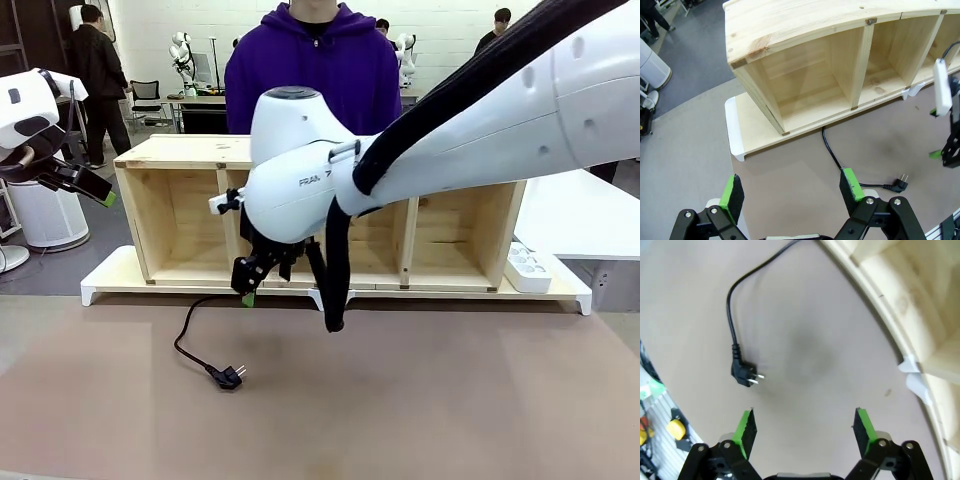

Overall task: Perform cable management.
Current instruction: When the cord part of the Power Cable appears at the lower middle area of the table and stops, grasp the cord part of the Power Cable.

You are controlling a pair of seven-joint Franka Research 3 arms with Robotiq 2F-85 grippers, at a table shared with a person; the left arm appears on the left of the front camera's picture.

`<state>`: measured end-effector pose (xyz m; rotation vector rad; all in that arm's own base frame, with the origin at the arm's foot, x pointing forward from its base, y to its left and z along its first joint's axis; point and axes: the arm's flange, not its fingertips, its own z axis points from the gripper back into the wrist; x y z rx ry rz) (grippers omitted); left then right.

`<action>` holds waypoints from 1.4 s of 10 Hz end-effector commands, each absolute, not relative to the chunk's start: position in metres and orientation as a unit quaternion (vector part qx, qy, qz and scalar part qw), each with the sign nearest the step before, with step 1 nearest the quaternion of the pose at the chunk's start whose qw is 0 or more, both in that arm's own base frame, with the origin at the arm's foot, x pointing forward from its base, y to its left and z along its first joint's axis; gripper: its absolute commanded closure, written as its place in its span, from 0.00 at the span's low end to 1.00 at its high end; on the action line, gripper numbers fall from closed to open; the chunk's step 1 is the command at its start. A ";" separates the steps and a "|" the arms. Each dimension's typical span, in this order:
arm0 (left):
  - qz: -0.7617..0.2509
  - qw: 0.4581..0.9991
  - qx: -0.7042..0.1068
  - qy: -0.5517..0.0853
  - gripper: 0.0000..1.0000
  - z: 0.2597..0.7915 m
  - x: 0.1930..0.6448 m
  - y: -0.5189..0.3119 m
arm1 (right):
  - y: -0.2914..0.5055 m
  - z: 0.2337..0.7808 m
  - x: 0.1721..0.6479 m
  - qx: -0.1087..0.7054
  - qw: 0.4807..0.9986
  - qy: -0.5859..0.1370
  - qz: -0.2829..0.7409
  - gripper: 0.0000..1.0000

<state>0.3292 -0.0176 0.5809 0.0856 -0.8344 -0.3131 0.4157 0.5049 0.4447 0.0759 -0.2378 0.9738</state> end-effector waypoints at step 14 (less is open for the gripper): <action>-0.150 0.902 0.042 -0.404 0.00 0.581 0.329 -0.016 | 0.551 0.416 0.425 0.044 0.860 -0.052 0.506 0.00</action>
